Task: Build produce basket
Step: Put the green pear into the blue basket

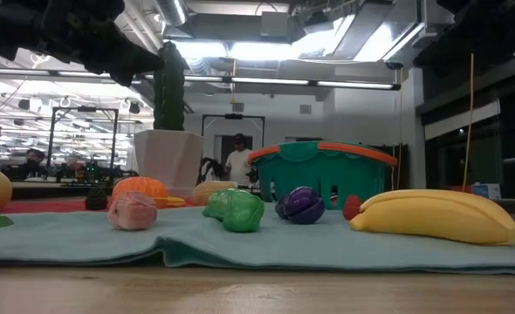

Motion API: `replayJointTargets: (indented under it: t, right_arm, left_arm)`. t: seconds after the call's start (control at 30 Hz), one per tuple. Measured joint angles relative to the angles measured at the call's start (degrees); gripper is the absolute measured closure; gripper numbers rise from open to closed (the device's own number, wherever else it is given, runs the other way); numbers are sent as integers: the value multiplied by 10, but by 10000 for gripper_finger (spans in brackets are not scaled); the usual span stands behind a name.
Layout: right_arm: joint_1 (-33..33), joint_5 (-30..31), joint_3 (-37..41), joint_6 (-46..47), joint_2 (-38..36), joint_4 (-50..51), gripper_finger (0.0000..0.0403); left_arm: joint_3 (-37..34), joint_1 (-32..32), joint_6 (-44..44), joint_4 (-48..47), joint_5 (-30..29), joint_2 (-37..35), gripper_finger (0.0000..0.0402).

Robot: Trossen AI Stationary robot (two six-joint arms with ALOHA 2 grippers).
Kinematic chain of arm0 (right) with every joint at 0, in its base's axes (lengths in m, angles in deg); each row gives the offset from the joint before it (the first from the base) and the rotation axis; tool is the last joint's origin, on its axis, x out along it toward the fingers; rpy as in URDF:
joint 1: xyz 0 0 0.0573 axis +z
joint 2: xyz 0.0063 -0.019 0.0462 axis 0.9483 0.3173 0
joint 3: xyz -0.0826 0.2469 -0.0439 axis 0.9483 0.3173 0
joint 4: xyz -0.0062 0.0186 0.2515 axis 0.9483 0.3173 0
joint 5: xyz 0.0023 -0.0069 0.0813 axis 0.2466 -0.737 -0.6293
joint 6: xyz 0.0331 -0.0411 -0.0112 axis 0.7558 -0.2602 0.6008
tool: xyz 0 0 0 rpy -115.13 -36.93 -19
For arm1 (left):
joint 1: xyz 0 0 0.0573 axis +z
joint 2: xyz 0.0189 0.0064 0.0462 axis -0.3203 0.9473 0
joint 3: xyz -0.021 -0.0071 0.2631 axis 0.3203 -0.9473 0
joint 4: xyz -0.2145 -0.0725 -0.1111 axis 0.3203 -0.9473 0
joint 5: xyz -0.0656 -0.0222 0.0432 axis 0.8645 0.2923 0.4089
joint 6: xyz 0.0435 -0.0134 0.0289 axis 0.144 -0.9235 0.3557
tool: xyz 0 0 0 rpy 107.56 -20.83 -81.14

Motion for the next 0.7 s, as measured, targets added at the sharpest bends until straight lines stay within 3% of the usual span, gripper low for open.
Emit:
replayJointTargets:
  t: [0.43,0.53,0.7]
  right_arm:
    - [5,-3,0,31,55,-42,99]
    - [13,-9,0,31,65,-42,75]
    - [37,-9,-5,31,78,-56,67]
  left_arm:
    - [0,0,0,0,0,0,401]
    - [0,0,0,0,0,0,401]
    - [0,0,0,0,0,0,401]
